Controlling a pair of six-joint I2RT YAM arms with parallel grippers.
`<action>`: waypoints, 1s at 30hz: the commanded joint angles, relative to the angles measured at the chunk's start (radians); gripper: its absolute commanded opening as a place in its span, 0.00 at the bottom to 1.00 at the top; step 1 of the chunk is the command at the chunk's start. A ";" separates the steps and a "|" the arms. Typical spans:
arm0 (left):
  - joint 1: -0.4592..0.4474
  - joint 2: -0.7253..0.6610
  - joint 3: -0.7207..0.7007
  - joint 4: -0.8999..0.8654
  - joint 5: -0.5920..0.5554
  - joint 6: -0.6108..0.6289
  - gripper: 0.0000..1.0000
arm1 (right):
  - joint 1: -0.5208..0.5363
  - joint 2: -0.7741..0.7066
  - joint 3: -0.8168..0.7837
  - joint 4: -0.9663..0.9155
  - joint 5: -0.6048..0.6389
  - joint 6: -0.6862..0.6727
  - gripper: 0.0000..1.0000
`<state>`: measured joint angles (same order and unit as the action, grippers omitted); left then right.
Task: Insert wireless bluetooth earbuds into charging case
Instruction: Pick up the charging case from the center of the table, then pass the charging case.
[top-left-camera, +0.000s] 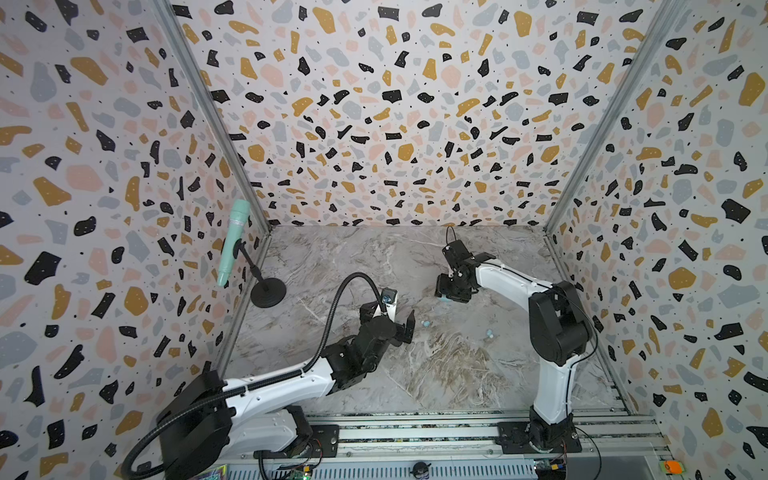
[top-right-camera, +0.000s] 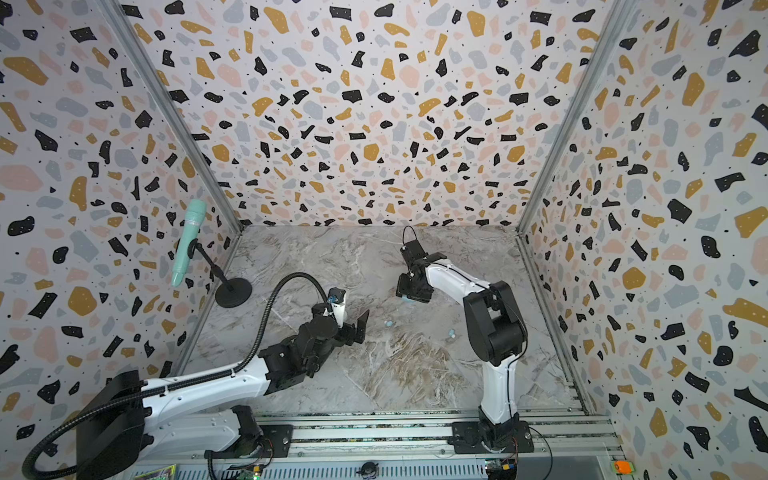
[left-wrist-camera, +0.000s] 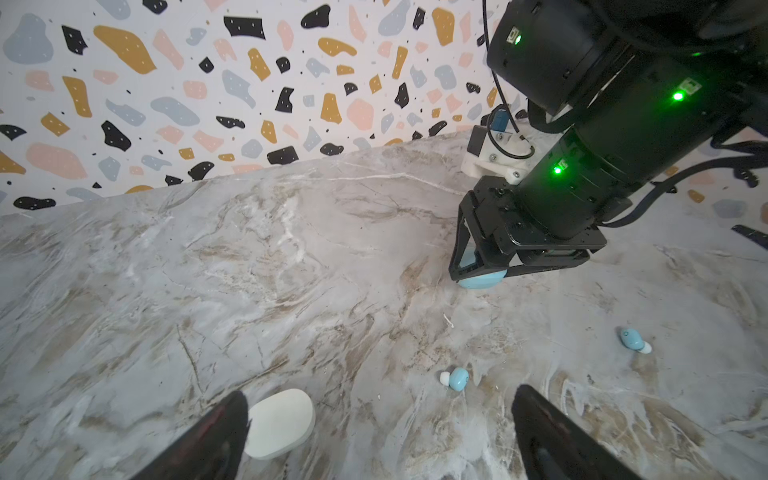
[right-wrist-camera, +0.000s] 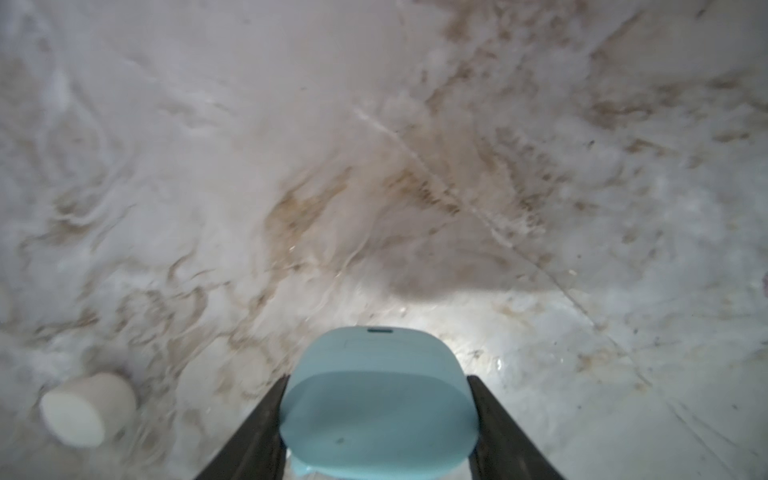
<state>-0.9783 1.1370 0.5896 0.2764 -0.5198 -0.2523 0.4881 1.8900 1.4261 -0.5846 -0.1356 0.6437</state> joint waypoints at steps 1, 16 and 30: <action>-0.007 -0.079 -0.013 0.066 0.111 0.125 1.00 | 0.014 -0.122 -0.065 0.108 -0.112 -0.045 0.00; 0.049 -0.154 -0.127 0.205 0.141 0.607 1.00 | 0.142 -0.478 -0.295 0.248 -0.305 -0.231 0.00; 0.059 -0.239 -0.233 0.161 0.345 0.805 1.00 | 0.289 -0.576 -0.409 0.347 -0.385 -0.347 0.00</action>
<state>-0.9230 0.9302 0.3737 0.4175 -0.2276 0.5037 0.7628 1.3460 1.0172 -0.2752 -0.4923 0.3397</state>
